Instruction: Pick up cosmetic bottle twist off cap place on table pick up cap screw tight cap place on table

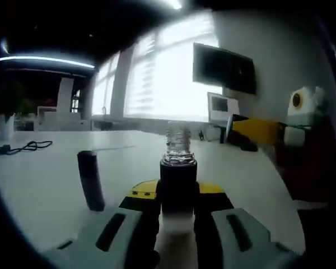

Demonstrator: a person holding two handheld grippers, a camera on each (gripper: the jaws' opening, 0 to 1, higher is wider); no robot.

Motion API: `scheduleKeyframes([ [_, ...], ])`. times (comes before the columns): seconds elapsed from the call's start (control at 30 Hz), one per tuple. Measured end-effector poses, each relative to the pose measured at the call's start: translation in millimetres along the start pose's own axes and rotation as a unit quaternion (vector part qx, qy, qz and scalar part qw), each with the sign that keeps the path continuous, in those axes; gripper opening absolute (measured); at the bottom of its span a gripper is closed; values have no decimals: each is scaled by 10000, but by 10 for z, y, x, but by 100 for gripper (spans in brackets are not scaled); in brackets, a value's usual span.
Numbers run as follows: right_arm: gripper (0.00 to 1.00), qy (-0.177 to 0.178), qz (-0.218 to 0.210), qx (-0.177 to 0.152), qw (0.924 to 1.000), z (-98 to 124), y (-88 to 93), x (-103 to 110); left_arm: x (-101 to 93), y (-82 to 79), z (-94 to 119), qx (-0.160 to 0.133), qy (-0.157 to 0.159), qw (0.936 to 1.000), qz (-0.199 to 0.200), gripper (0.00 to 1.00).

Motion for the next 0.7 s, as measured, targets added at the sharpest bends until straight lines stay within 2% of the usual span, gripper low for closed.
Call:
scheduleKeyframes([
  [0.37,13,146,-104,20,9998,43,38,-97,105,19,-414,-61,-278,9993,-261,12],
  [0.57,13,186,-86,7,9998,49,31,-140,147,43,-450,14,-399,9988,-294,12],
  [0.7,13,207,-80,1,9998,54,29,-157,138,46,-430,21,-335,9993,-174,13],
])
Point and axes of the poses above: the point that each gripper's makers call its tool centre point, and the gripper's own axes: z roughly backward along the fingers, x roughly to its left, y roughly out of its underside, the point moved 8 cm from there along z, roughly backward along the fingers
